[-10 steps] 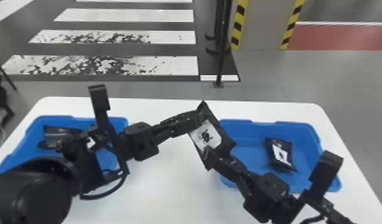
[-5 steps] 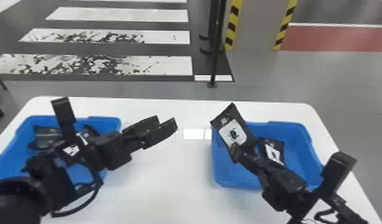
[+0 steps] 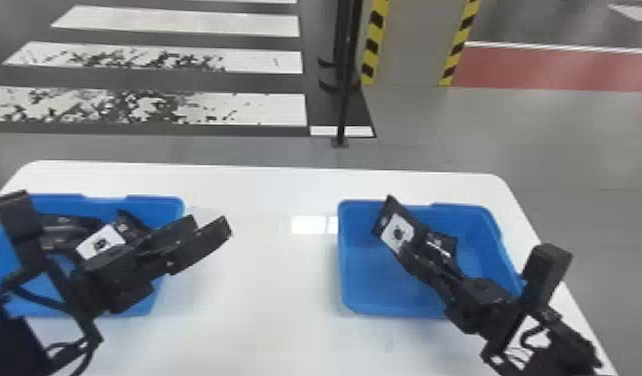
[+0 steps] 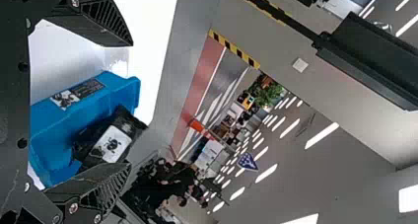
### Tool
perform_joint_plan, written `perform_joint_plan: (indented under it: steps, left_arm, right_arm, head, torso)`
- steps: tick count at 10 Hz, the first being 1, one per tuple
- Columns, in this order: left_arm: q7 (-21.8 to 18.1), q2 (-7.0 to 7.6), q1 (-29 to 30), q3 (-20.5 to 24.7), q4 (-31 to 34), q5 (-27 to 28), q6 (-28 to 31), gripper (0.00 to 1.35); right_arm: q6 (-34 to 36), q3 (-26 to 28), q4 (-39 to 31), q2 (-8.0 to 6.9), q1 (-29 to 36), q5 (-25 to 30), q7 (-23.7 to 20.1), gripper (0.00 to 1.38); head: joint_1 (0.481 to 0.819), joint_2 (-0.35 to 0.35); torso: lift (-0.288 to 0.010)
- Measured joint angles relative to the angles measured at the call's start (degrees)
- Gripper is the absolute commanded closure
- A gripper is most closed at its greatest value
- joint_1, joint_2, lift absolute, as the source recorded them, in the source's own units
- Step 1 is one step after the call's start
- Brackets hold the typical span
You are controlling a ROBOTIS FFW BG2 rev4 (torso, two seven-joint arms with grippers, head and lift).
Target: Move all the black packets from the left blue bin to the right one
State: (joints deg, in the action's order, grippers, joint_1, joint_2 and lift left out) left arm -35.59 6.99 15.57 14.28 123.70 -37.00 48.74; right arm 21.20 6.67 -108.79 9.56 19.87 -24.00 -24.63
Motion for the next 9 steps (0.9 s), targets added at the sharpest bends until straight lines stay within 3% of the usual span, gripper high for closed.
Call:
perform_joint_plan:
  steps: [1, 2, 6, 9]
  left_arm:
    - [0.00, -0.04, 0.46, 1.04, 0.20, 0.29, 0.20, 0.16]
    - [0.00, -0.06, 0.67, 2.07, 0.25, 0.89, 0.47, 0.16]
    - [0.00, -0.16, 1.37, 10.05, 0.53, 5.99, 2.08, 0.16]
    - [0.16, -0.12, 0.63, 17.19, 0.55, 13.48, 4.86, 0.17]
  right_arm:
    - [-0.51, 0.89, 0.07, -0.02, 0.30, 0.94, 0.14, 0.17]
    - [-2.64, 1.78, -1.11, -0.29, 1.93, 1.91, 1.04, 0.09]
    - [-17.43, 2.20, -10.59, -3.38, 16.36, 2.72, 5.40, 0.10]
    - [-25.61, 1.46, -19.09, -5.66, 27.56, 2.98, 9.60, 0.11]
  head:
    - [0.695, -0.072]
    - [0.695, -0.077]
    - [0.695, -0.007]
    - [0.695, 0.128]
  torso:
    - [-0.144]
    - [-0.144]
    - [-0.144]
    - [-0.144]
